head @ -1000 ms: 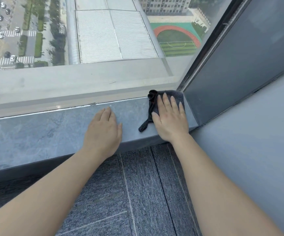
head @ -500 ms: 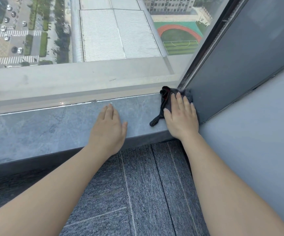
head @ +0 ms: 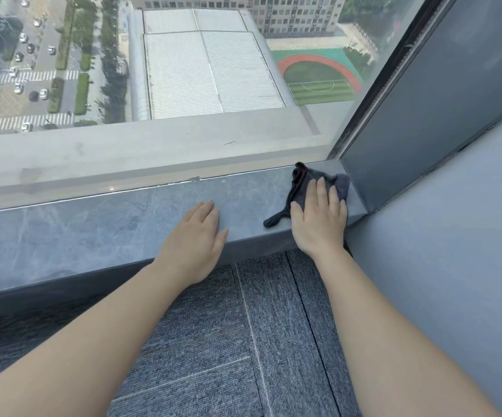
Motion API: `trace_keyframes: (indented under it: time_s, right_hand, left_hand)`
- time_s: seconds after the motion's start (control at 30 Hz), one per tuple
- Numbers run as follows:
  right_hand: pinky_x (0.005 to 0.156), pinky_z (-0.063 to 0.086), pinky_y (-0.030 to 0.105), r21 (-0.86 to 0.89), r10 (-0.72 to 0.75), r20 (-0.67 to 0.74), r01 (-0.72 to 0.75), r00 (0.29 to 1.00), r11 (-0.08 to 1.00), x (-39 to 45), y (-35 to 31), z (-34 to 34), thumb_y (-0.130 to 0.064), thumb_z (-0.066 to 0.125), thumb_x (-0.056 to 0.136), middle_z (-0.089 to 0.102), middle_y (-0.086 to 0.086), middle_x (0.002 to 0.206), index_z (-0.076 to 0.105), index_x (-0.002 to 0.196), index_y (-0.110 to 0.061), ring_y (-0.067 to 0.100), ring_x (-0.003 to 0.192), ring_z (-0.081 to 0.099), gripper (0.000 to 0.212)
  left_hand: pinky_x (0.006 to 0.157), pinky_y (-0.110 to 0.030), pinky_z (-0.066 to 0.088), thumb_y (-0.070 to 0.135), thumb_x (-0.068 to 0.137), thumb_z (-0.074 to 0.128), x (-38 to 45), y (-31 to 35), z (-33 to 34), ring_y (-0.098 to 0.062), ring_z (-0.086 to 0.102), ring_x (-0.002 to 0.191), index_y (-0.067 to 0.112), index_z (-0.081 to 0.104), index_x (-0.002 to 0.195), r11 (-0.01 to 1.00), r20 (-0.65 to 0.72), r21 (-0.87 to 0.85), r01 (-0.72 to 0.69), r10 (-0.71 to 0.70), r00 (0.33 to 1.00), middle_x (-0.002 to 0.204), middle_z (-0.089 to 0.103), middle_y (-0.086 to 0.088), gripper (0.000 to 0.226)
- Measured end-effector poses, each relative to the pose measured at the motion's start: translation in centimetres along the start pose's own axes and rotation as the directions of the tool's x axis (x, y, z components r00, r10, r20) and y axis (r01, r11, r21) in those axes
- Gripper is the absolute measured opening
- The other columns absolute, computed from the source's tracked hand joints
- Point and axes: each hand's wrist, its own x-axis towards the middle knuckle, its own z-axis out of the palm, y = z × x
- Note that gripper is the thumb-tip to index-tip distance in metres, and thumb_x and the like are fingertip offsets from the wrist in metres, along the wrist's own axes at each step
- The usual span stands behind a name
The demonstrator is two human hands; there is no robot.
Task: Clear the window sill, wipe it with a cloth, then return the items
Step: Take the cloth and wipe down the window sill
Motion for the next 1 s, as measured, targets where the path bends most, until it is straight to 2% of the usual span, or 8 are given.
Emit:
trace_keyframes:
  time_s: [0.2, 0.3, 0.5, 0.6, 0.7, 0.77, 0.9, 1.0]
  right_hand:
    - [0.119, -0.007, 0.038, -0.052, -0.291, 0.118, 0.299, 0.949, 0.953, -1.8, -5.6, 1.6, -0.038, 0.02, 0.097, -0.007, 0.002, 0.16, -0.001, 0.149, -0.016, 0.021, 0.148, -0.007, 0.06]
    - [0.118, -0.008, 0.037, -0.071, -0.345, 0.161, 0.36, 0.925, 0.93, -1.6, -5.7, 1.7, -0.04, 0.02, 0.097, -0.008, 0.0, 0.16, -0.003, 0.149, -0.018, 0.019, 0.147, -0.009, 0.061]
    - [0.119, -0.009, 0.041, -0.104, -0.189, 0.115, 0.201, 0.975, 0.974, 1.0, -1.5, 0.1, -0.042, 0.018, 0.097, -0.009, -0.001, 0.16, -0.002, 0.149, -0.019, 0.021, 0.147, -0.009, 0.06]
    - [0.119, -0.007, 0.041, -0.119, -0.097, 0.085, 0.107, 0.992, 0.987, 2.6, 1.3, -0.9, -0.041, 0.019, 0.097, -0.007, 0.0, 0.16, 0.0, 0.149, -0.019, 0.021, 0.148, -0.007, 0.06]
    - [0.119, -0.005, 0.04, -0.111, -0.069, 0.071, 0.077, 0.995, 0.991, 3.6, 2.7, -1.3, -0.04, 0.02, 0.097, -0.006, 0.0, 0.16, 0.001, 0.149, -0.018, 0.021, 0.148, -0.006, 0.06]
    - [0.119, -0.004, 0.04, -0.1, -0.069, 0.052, 0.074, 0.996, 0.992, 3.9, 2.8, -1.3, -0.039, 0.021, 0.097, -0.005, 0.001, 0.16, 0.003, 0.149, -0.018, 0.022, 0.148, -0.004, 0.059]
    - [0.119, -0.005, 0.041, -0.094, -0.035, 0.054, 0.039, 0.998, 0.995, 3.6, 1.8, -1.1, -0.038, 0.02, 0.097, -0.006, 0.002, 0.16, 0.001, 0.149, -0.016, 0.023, 0.148, -0.005, 0.059]
    - [0.119, -0.006, 0.042, -0.098, -0.07, 0.055, 0.075, 0.996, 0.992, 2.5, -0.3, -0.5, -0.038, 0.019, 0.097, -0.006, 0.003, 0.16, 0.0, 0.149, -0.015, 0.024, 0.147, -0.006, 0.06]
  left_hand:
    - [0.118, -0.028, 0.006, 0.029, 0.097, 0.025, -1.0, -1.2, -0.1, -0.021, 0.006, 0.146, 0.006, 0.014, 0.145, 0.999, 0.004, -0.024, 0.028, -0.028, 1.0, 0.158, 0.009, -0.008, 0.054]
    - [0.117, -0.028, 0.007, 0.028, 0.097, 0.024, -0.8, -1.4, -0.4, -0.021, 0.007, 0.146, 0.006, 0.014, 0.145, 0.999, -0.011, -0.022, 0.042, -0.042, 0.999, 0.158, 0.012, -0.008, 0.053]
    - [0.116, -0.031, 0.011, 0.027, 0.097, 0.026, 0.7, 0.1, -0.4, -0.024, 0.014, 0.144, 0.006, 0.026, 0.141, 0.999, -0.062, -0.029, 0.033, -0.034, 0.997, 0.155, 0.022, -0.008, 0.049]
    - [0.114, -0.038, 0.02, 0.04, 0.091, 0.017, 1.8, 1.0, 0.1, -0.029, 0.027, 0.139, 0.005, 0.04, 0.133, 1.0, -0.138, 0.007, 0.026, -0.024, 0.99, 0.148, 0.035, -0.013, 0.059]
    - [0.115, -0.041, 0.019, 0.039, 0.091, 0.017, 2.7, 1.7, 0.6, -0.029, 0.025, 0.14, 0.008, 0.038, 0.136, 0.997, -0.149, 0.042, 0.066, -0.059, 0.987, 0.151, 0.032, -0.011, 0.058]
    - [0.115, -0.04, 0.019, 0.042, 0.086, 0.009, 2.7, 1.9, 0.5, -0.028, 0.026, 0.139, 0.008, 0.038, 0.136, 0.997, -0.164, 0.034, 0.062, -0.056, 0.985, 0.151, 0.033, -0.01, 0.067]
    - [0.114, -0.032, 0.015, 0.029, 0.096, 0.024, 2.1, 1.2, 0.1, -0.024, 0.023, 0.141, 0.009, 0.035, 0.138, 0.998, -0.154, -0.008, 0.058, -0.058, 0.986, 0.153, 0.029, -0.007, 0.047]
    - [0.114, -0.032, 0.016, 0.023, 0.097, 0.03, 1.1, 0.1, 0.1, -0.023, 0.021, 0.141, 0.012, 0.034, 0.139, 0.998, -0.155, -0.028, 0.055, -0.058, 0.986, 0.154, 0.028, -0.006, 0.045]
